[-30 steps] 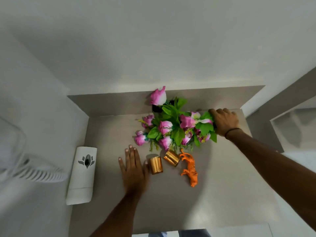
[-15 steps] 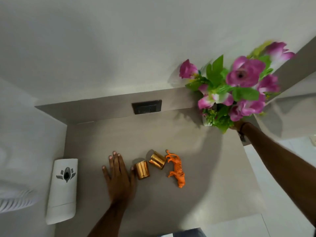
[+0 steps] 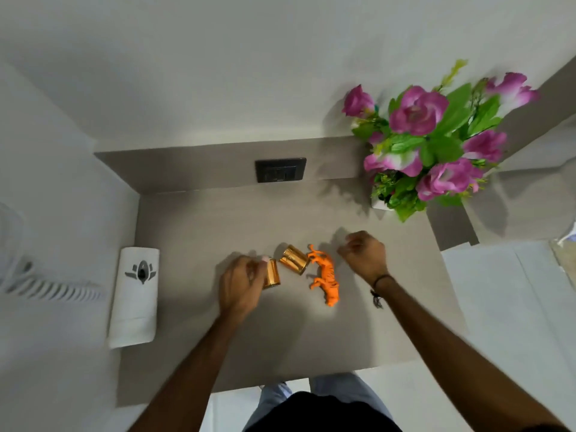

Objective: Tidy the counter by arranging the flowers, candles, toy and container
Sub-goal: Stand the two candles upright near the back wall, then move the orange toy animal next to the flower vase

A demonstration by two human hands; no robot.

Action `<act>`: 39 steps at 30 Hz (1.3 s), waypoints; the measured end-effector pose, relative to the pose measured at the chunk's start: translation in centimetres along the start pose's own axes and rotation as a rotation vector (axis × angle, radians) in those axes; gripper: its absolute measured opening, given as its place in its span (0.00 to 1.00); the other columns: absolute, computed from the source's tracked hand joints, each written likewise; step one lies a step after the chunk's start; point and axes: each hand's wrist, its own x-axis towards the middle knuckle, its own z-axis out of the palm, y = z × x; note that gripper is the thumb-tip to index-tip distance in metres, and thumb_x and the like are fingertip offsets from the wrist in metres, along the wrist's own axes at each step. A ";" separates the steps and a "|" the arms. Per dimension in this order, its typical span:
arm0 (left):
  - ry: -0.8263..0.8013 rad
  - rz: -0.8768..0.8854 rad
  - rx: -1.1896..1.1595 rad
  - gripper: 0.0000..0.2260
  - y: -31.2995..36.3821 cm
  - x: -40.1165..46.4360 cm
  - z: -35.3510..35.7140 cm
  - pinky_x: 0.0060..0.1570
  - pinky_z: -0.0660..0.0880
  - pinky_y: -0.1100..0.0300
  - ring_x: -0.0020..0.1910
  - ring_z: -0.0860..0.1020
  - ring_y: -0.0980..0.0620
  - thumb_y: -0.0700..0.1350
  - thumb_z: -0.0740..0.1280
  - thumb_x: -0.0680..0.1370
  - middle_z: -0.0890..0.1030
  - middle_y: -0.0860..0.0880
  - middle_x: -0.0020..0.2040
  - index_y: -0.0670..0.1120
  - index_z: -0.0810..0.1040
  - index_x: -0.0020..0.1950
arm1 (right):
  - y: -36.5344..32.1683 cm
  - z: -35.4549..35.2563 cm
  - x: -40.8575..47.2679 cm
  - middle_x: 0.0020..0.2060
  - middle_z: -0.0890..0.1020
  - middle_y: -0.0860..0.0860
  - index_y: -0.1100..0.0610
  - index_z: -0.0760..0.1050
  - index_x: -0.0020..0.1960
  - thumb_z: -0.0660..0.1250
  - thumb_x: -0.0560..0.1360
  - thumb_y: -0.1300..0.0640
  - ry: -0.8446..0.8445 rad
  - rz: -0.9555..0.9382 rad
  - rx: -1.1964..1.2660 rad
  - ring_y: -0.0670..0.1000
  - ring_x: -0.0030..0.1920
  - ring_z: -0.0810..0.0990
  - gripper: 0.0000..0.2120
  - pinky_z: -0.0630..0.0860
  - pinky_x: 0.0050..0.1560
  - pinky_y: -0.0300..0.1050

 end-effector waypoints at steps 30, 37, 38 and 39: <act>0.040 0.280 0.590 0.35 -4.2 2.7 4.3 0.84 0.51 0.35 0.87 0.49 0.43 0.63 0.49 0.84 0.51 0.44 0.88 0.44 0.51 0.86 | -0.2 2.4 1.3 0.47 0.84 0.51 0.50 0.68 0.56 0.70 0.60 0.29 -0.252 0.005 -0.258 0.57 0.49 0.82 0.35 0.80 0.51 0.52; 0.060 0.295 0.612 0.35 -4.8 2.1 4.5 0.83 0.53 0.34 0.87 0.51 0.43 0.63 0.47 0.84 0.53 0.43 0.88 0.43 0.52 0.86 | -0.1 3.4 1.9 0.43 0.86 0.52 0.52 0.80 0.44 0.79 0.63 0.49 -0.049 0.188 0.041 0.54 0.50 0.85 0.14 0.79 0.54 0.45; 0.062 0.295 0.604 0.35 -4.8 2.1 4.5 0.83 0.53 0.34 0.87 0.51 0.43 0.63 0.47 0.84 0.54 0.43 0.88 0.43 0.52 0.86 | -0.8 3.2 2.8 0.42 0.87 0.52 0.53 0.82 0.44 0.79 0.63 0.49 0.085 0.200 0.077 0.54 0.49 0.85 0.14 0.78 0.51 0.41; 0.065 0.297 0.598 0.35 -4.7 2.0 4.5 0.83 0.53 0.34 0.87 0.51 0.43 0.62 0.48 0.84 0.54 0.43 0.88 0.43 0.52 0.86 | -1.5 2.8 3.9 0.41 0.87 0.52 0.54 0.82 0.44 0.78 0.63 0.50 0.205 0.199 0.114 0.54 0.47 0.86 0.13 0.77 0.47 0.36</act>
